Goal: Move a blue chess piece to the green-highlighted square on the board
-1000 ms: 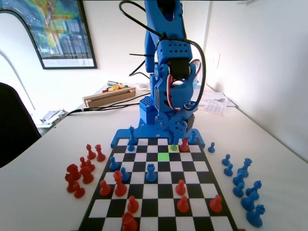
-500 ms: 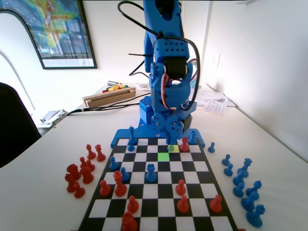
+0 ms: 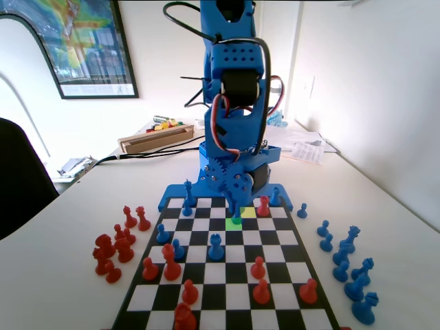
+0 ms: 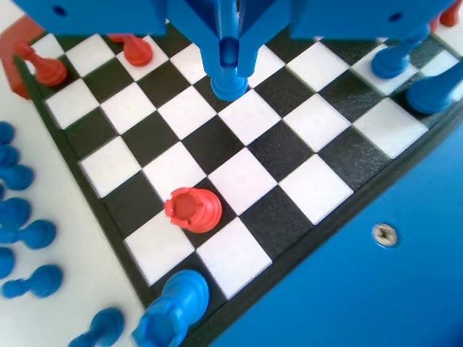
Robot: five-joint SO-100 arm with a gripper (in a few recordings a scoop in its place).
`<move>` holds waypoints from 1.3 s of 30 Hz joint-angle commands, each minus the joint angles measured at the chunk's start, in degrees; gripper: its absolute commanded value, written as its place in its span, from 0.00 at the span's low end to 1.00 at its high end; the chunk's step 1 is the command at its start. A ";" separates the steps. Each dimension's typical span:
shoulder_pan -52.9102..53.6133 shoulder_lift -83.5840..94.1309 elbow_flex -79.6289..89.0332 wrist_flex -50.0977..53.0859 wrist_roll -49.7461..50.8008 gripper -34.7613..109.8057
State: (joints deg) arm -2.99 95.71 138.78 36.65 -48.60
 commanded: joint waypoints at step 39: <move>1.76 -1.85 2.81 -5.19 -2.90 0.32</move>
State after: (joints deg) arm -1.05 92.46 142.38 31.38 -50.62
